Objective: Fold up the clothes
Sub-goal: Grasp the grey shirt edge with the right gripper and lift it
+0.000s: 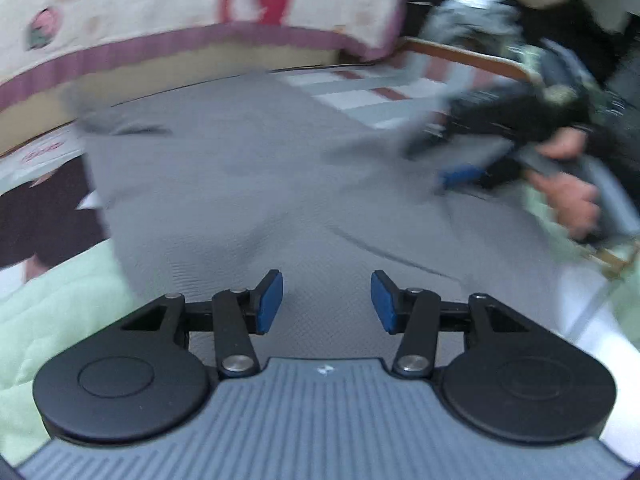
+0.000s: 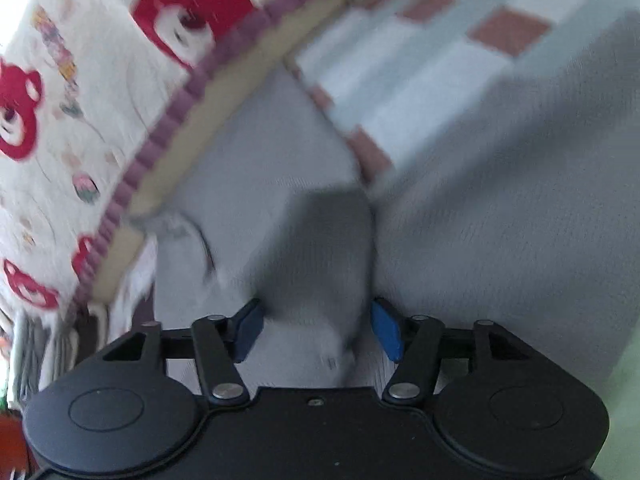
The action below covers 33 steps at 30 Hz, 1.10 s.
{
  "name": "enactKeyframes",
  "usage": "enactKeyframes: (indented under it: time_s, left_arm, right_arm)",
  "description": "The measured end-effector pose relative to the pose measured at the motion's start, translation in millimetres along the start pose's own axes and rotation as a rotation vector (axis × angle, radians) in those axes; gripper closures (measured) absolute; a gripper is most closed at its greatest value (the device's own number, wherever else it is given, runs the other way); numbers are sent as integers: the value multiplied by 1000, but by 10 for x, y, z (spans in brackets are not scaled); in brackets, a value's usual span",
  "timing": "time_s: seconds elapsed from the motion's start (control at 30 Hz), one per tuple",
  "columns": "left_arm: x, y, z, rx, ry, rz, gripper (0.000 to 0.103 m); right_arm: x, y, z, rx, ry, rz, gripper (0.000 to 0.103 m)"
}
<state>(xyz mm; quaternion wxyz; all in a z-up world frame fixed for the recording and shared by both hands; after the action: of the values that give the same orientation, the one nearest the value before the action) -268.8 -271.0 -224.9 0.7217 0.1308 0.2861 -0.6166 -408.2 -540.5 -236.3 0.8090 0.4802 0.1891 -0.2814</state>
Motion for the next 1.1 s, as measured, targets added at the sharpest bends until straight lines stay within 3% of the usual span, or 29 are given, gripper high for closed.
enactKeyframes:
  time_s: [0.03, 0.07, 0.1, 0.27, 0.4, 0.47, 0.53, 0.67, 0.8, 0.9, 0.97, 1.0, 1.1]
  left_arm:
    - [-4, -44, 4, 2, 2, -35, 55]
    - [5, -50, 2, -19, 9, -62, 55]
    - [9, -45, 2, -38, 13, -81, 55]
    - [-47, -5, 51, -82, -20, -121, 53]
    - [-39, -177, 69, -38, 5, -145, 49]
    - [-14, -281, 42, 9, 22, -133, 48]
    - [47, -367, -9, 93, 33, -70, 48]
    - [120, -347, -79, 75, 86, -93, 47]
    - [77, -330, -96, 49, 76, -145, 45]
    - [40, -331, -86, 20, 33, -168, 43]
    - [1, -311, -13, 4, -18, -137, 43]
    - [-16, -293, 41, 9, -44, -140, 43]
    - [-44, -166, 90, -4, -78, -137, 41]
  right_arm:
    - [-10, 50, 11, -38, -30, 18, 70]
    - [-21, 100, 21, -76, -60, 36, 98]
    - [-40, 156, 33, -115, -94, 55, 99]
    - [-676, 554, 287, -259, -347, 84, 100]
    - [-1029, 524, 470, -394, -441, -106, 100]
    - [-1063, 326, 528, -382, -432, -210, 100]
    - [-1015, 161, 532, -380, -406, -279, 100]
    - [-899, -88, 564, -389, -386, -387, 101]
    - [-1154, 18, 570, -425, -481, -430, 102]
    - [-1022, 14, 657, -598, -482, -600, 101]
    - [-809, -199, 737, -647, -414, -738, 100]
    - [-722, -294, 771, -663, -380, -792, 94]
    - [-901, -300, 732, -521, -300, -614, 76]
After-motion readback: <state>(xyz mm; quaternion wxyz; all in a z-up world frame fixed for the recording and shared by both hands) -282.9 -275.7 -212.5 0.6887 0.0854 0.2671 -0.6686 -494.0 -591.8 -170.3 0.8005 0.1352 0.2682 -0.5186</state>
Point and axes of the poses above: each gripper's, at about its wrist camera, not at the fingertips, and x roughly the way its jaws point, y to its left, z to its top, the point moved 3 cm from there along x, roughly the way its jaws point, and after that the axes turned 6 degrees about -y, right-handed, at the moved point
